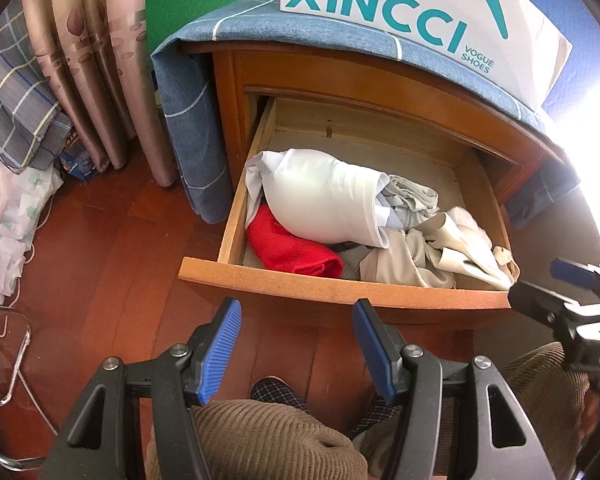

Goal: Take underwear out of drawer
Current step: 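Reach the right tool into the drawer and grasp the white bra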

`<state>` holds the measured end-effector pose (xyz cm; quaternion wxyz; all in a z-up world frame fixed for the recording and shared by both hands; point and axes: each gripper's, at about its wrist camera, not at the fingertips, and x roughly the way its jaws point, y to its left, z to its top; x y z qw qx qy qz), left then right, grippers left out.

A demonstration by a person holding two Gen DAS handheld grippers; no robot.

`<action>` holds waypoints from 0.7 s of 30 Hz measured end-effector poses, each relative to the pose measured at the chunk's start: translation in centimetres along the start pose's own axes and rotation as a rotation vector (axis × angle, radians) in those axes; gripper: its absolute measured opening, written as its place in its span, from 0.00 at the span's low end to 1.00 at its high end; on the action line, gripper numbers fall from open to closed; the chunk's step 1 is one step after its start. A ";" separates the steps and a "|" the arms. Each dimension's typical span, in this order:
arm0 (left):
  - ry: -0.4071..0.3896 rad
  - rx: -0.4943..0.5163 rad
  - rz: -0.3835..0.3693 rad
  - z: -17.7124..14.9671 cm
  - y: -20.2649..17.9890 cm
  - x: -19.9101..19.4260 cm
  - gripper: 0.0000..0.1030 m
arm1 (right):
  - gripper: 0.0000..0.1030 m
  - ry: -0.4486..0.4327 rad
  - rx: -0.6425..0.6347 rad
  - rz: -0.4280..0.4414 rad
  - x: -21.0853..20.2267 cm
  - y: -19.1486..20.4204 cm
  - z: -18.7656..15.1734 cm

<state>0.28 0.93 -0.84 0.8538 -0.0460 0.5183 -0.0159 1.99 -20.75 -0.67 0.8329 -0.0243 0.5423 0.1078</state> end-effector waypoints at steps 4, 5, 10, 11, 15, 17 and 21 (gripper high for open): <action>0.007 -0.018 -0.029 0.1 0.3 0.1 0.58 | 0.99 0.089 -0.039 -0.026 1.4 -0.8 1.8; 0.009 -0.023 -0.036 0.1 0.4 0.2 0.58 | 0.98 0.110 -0.037 -0.020 1.8 -1.0 2.1; 0.015 -0.037 -0.065 0.2 0.5 0.4 0.58 | 0.97 0.217 0.003 0.036 3.9 -2.0 3.8; 0.017 -0.038 -0.070 0.2 0.6 0.5 0.58 | 0.97 0.233 0.010 0.040 4.3 -2.0 4.2; 0.023 -0.043 -0.086 0.2 0.6 0.7 0.58 | 0.97 0.312 0.002 0.023 6.5 -2.0 5.2; 0.026 -0.048 -0.095 0.2 0.7 0.8 0.58 | 0.97 0.339 0.003 0.015 7.4 -2.0 5.2; 0.037 -0.061 -0.116 0.3 0.8 1.2 0.58 | 0.97 0.387 0.005 0.009 9.3 -2.2 5.2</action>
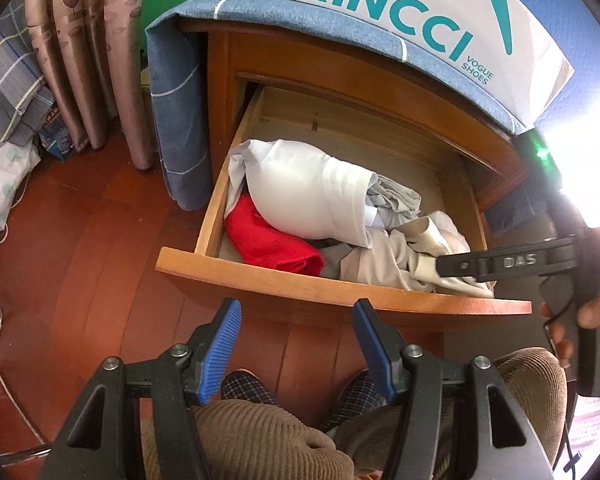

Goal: Take underwear out of drawer
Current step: 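Reach the right tool into the drawer and grasp the white bra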

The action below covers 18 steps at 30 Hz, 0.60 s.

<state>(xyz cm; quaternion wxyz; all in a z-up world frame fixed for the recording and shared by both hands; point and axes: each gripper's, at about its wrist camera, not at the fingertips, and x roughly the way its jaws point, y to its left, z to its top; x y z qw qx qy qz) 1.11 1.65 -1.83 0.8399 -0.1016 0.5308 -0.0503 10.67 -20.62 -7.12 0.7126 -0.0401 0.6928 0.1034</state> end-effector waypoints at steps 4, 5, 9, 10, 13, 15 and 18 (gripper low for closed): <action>0.007 -0.004 -0.011 0.0 0.1 0.2 0.58 | 0.99 0.028 0.010 -0.003 1.3 -0.2 0.5; 0.010 -0.005 -0.014 0.0 0.1 0.2 0.58 | 0.99 0.029 0.009 -0.004 1.7 -0.2 0.8; 0.017 -0.015 -0.024 0.0 0.3 0.4 0.58 | 0.99 0.038 0.025 0.004 2.7 -0.5 1.4; 0.018 -0.017 -0.025 0.0 0.4 0.5 0.58 | 0.99 0.032 0.023 0.005 2.9 -0.6 1.5; 0.021 -0.019 -0.028 -0.1 0.4 0.5 0.58 | 0.99 0.021 0.035 0.028 3.8 -1.1 2.1; 0.023 -0.020 -0.027 -0.1 0.5 0.6 0.58 | 0.97 0.016 0.043 0.044 4.0 -1.4 2.2; 0.025 -0.024 -0.028 0.0 0.5 0.6 0.58 | 0.86 0.004 0.051 0.076 4.2 -1.7 2.3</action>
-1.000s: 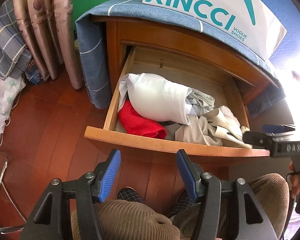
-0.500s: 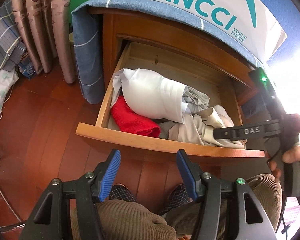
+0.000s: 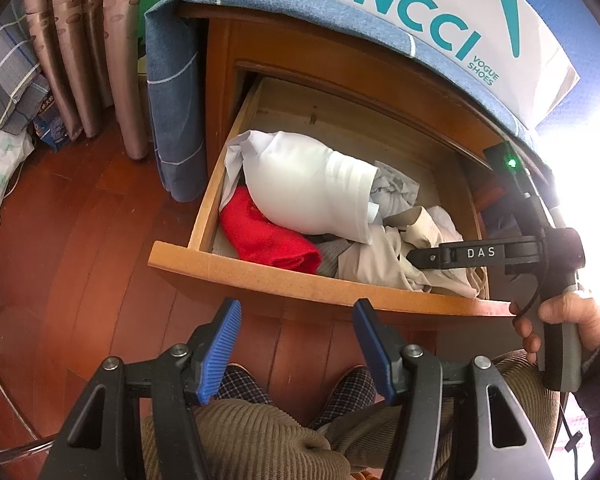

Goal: Take underwear out of drawer
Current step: 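Reach the right tool into the drawer and grasp the white bra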

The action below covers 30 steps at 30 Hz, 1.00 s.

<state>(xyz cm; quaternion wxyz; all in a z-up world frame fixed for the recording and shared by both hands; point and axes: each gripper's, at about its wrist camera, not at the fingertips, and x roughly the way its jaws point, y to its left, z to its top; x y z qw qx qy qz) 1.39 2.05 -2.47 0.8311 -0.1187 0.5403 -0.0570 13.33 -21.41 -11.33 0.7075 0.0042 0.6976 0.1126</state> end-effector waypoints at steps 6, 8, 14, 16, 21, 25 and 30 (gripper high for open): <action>0.000 -0.009 0.005 0.0 0.3 -0.1 0.58 | 0.61 -0.013 0.015 0.047 -0.4 -1.0 -0.7; 0.002 -0.009 0.007 0.0 0.2 0.0 0.58 | 0.54 -0.020 0.024 0.051 -1.2 -1.7 -1.1; -0.011 -0.024 0.027 0.2 0.4 -0.5 0.58 | 0.34 -0.071 0.066 0.054 -2.8 -3.4 -2.2; -0.009 -0.030 0.026 0.5 0.5 -0.7 0.58 | 0.30 -0.090 0.084 0.055 -4.8 -2.5 -3.4; -0.008 -0.059 0.015 1.5 0.8 -1.0 0.58 | 0.26 -0.138 0.091 0.046 -6.5 -2.9 -4.9; -0.009 -0.075 -0.006 2.7 0.5 -1.1 0.58 | 0.26 -0.175 0.096 0.046 -7.4 -2.6 -6.1; -0.017 -0.115 -0.045 4.8 -0.1 -1.0 0.66 | 0.26 -0.188 0.105 0.056 -7.0 -2.0 -6.0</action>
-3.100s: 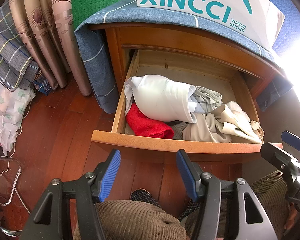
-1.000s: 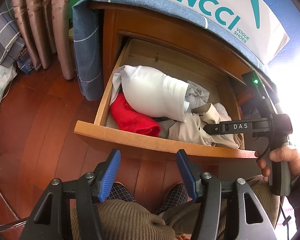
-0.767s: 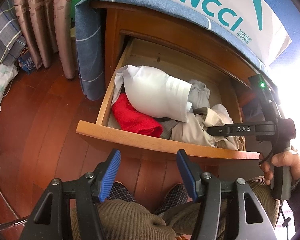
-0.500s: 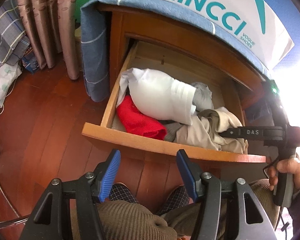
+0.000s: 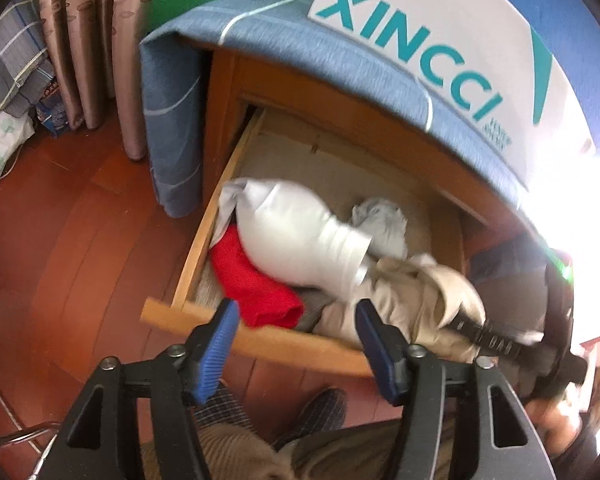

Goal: Take underwear out of drawer
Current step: 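Reach the right tool into the drawer and grasp the white bra, then grasp the white rolled garment with the left tool while the right tool holds the bra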

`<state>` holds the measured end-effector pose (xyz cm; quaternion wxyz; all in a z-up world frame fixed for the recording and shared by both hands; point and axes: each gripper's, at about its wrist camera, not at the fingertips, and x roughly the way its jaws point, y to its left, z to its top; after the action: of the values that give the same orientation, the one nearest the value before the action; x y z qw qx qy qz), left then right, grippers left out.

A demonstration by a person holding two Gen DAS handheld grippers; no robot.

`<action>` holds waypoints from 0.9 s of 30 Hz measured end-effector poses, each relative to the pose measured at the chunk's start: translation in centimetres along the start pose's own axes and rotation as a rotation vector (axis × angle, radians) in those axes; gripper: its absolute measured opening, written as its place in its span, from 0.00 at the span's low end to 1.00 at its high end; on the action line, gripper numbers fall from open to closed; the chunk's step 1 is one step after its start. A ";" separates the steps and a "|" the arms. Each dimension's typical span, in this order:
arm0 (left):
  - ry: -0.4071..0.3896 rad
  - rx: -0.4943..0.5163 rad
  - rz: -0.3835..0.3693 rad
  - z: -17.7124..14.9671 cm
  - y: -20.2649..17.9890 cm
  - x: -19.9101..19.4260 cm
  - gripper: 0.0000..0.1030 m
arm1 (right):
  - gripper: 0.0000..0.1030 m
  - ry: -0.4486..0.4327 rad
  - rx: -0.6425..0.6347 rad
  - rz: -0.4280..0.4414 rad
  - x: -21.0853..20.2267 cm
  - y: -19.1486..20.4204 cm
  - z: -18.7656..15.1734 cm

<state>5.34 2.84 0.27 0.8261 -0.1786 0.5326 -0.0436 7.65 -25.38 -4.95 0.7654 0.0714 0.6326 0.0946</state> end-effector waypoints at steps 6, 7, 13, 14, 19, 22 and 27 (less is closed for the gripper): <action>-0.030 0.014 0.005 2.7 -2.5 0.8 0.73 | 0.26 -0.002 0.022 0.023 0.0 -0.3 0.0; -0.026 0.015 0.007 3.0 -2.6 1.2 0.73 | 0.26 -0.001 0.025 0.028 -0.1 -0.4 0.0; -0.003 0.036 0.070 4.2 -3.5 4.2 0.73 | 0.26 0.006 0.031 0.046 0.2 -0.5 0.1; 0.003 0.037 0.084 4.3 -3.5 4.7 0.73 | 0.26 0.006 0.028 0.045 0.2 -0.4 0.1; 0.036 0.030 0.132 4.5 -3.0 6.9 0.73 | 0.26 0.013 0.026 0.049 0.3 -0.3 0.2; 0.053 0.034 0.165 4.2 -2.5 8.1 0.73 | 0.26 0.015 0.024 0.051 0.4 -0.2 0.2; 0.073 0.009 0.172 3.8 -1.6 9.3 0.73 | 0.26 0.015 0.032 0.061 0.4 -0.4 0.2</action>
<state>12.91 -0.19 -5.83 0.8076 -0.1269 0.5756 0.0189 7.91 -25.63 -5.43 0.7561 0.1019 0.6373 0.1084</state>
